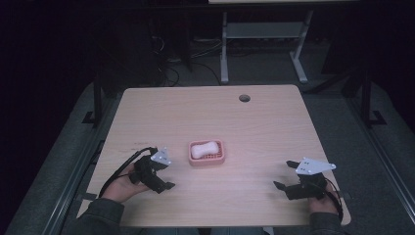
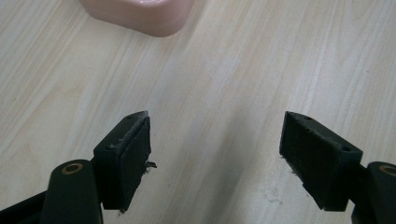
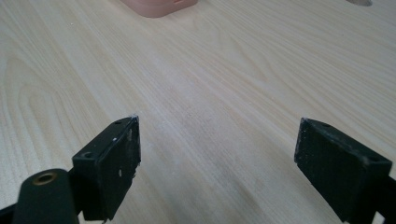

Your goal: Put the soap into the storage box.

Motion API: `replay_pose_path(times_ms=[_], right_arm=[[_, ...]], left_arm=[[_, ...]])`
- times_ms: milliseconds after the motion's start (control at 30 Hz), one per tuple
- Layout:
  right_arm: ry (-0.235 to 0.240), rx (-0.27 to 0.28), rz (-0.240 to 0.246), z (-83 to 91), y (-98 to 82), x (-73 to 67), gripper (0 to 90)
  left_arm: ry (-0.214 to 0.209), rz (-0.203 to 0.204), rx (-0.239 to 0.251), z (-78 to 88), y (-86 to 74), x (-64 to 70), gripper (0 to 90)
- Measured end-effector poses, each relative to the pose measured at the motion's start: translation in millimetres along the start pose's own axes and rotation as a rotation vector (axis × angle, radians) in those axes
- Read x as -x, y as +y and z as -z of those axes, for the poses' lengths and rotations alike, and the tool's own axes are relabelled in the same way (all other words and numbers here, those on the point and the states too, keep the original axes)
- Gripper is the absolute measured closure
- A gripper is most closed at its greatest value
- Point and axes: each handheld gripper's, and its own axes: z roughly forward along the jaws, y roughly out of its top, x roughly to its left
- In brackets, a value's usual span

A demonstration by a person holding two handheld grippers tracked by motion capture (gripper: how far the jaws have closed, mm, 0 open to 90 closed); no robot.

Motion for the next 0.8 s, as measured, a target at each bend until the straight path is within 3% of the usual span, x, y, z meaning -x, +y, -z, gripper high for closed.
replay_pose_path(times_ms=[800], right_arm=[[0.015, -0.003, 0.008, -2.8, 1.5, -1.3, 13.8]], left_arm=[[0.022, 0.078, 0.000, -3.2, -38.6, 13.8, 20.7]])
